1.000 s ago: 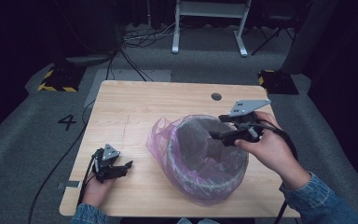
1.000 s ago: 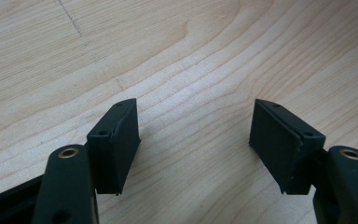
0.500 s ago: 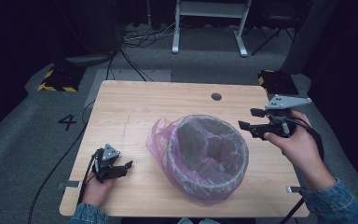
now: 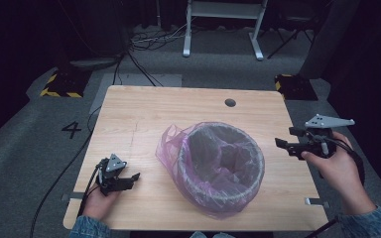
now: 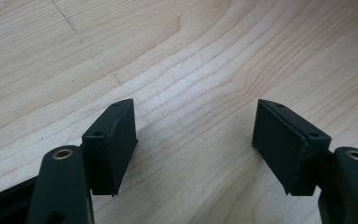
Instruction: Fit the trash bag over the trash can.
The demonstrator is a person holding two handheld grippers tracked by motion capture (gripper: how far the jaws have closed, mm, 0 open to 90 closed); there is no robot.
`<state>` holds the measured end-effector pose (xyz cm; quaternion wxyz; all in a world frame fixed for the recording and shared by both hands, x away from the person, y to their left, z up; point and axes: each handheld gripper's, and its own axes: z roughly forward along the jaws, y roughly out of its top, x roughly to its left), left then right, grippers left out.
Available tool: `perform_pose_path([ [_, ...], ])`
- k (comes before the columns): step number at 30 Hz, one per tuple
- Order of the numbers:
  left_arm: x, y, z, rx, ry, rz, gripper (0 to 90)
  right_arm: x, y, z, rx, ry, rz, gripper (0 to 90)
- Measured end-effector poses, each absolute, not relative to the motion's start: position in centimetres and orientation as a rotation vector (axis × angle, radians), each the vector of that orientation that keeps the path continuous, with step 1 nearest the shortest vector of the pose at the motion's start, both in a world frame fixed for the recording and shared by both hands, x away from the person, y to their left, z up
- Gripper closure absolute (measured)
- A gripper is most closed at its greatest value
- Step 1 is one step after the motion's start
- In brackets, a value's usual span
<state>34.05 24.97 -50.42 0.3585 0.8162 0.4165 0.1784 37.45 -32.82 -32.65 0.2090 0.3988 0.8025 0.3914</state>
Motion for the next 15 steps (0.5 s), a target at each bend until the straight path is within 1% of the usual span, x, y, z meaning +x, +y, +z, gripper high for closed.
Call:
perform_pose_path([
  [8, 33.9, 25.1, -50.4, 2.106, 1.079, 0.458, 29.5, 35.9, -35.9, -34.2, 1.176, 2.163, 1.099, 30.2],
  [15, 34.0, 25.1, -50.4, 2.109, 1.081, 0.460, 28.9, 34.6, -37.8, -37.1, 1.218, 2.113, 1.042, 30.1],
])
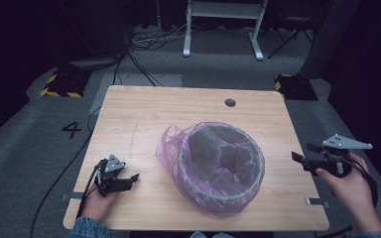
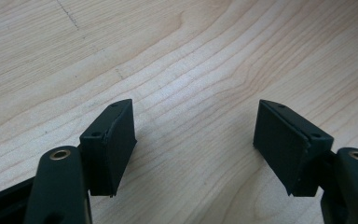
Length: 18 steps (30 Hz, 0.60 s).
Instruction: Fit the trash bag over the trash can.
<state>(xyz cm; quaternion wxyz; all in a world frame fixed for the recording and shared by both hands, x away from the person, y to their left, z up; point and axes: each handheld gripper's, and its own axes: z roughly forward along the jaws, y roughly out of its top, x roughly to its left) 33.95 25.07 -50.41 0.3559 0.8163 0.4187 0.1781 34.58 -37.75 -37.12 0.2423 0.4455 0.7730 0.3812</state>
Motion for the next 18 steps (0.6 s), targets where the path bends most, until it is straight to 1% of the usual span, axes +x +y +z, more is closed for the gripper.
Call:
perform_pose_path([
  [7, 34.0, 25.1, -50.4, 2.108, 1.082, 0.460, 28.5, 34.6, -38.2, -40.3, 1.242, 2.137, 1.049, 29.7],
  [14, 33.9, 25.1, -50.4, 2.108, 1.083, 0.461, 28.4, 34.4, -37.6, -43.3, 1.205, 2.168, 1.077, 29.2],
  [18, 34.0, 25.1, -50.4, 2.108, 1.082, 0.461, 28.4, 34.1, -37.3, -44.9, 1.211, 2.157, 1.079, 27.4],
])
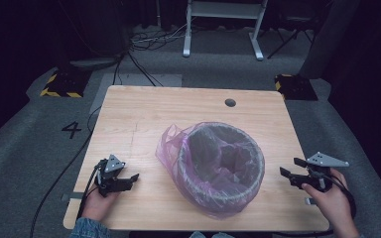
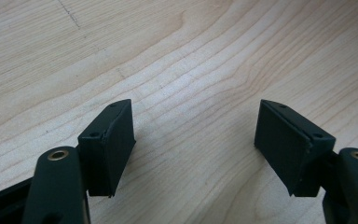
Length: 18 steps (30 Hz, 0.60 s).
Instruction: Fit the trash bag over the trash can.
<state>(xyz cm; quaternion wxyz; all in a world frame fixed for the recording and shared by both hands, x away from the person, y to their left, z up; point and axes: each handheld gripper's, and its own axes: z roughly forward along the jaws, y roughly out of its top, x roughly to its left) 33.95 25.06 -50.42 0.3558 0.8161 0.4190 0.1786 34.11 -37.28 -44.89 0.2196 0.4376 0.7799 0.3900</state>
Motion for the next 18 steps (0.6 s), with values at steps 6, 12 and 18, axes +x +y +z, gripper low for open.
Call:
perform_pose_path([
  [6, 34.0, 25.0, -50.4, 2.105, 1.088, 0.459, 27.8, 33.7, -36.6, -47.3, 1.204, 2.166, 1.040, 27.4],
  [12, 34.0, 25.0, -50.4, 2.106, 1.088, 0.461, 27.1, 34.4, -36.2, -48.6, 1.197, 2.193, 1.014, 26.7],
  [18, 34.1, 25.0, -50.4, 2.106, 1.088, 0.461, 27.1, 35.9, -35.8, -49.6, 1.247, 2.189, 0.991, 26.6],
])
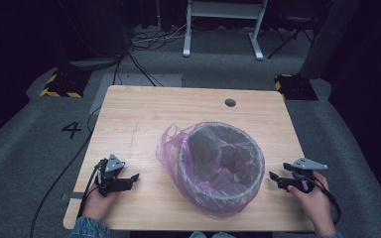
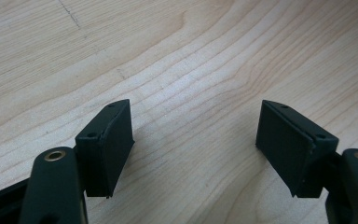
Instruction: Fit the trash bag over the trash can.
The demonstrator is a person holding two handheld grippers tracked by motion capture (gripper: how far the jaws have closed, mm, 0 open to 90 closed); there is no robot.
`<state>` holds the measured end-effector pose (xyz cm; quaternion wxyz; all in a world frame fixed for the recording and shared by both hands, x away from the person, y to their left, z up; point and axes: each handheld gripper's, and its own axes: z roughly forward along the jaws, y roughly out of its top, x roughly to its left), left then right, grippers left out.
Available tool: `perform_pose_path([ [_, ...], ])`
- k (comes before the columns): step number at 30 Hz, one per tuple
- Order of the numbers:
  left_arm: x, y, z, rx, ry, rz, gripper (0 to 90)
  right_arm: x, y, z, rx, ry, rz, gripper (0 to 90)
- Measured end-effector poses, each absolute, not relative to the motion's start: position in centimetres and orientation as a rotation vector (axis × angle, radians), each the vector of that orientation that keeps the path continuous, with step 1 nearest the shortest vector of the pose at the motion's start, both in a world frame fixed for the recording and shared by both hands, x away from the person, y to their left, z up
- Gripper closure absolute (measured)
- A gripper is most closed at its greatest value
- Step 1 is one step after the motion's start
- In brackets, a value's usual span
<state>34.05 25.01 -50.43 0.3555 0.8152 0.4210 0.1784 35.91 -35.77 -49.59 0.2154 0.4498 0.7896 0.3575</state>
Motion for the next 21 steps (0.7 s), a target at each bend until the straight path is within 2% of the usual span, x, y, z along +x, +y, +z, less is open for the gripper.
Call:
perform_pose_path([
  [11, 34.1, 25.0, -50.4, 2.106, 1.088, 0.460, 26.8, 38.4, -34.8, -50.3, 1.283, 2.192, 0.989, 23.3],
  [13, 34.1, 25.0, -50.4, 2.106, 1.088, 0.461, 26.8, 38.6, -34.8, -50.3, 1.294, 2.189, 0.988, 21.6],
  [16, 34.1, 25.0, -50.4, 2.106, 1.088, 0.461, 26.8, 38.9, -34.8, -50.4, 1.312, 2.180, 0.953, 13.9],
  [21, 34.1, 25.0, -50.4, 2.105, 1.089, 0.460, 26.8, 39.1, -34.9, -50.4, 1.306, 2.191, 0.953, 12.3],
])
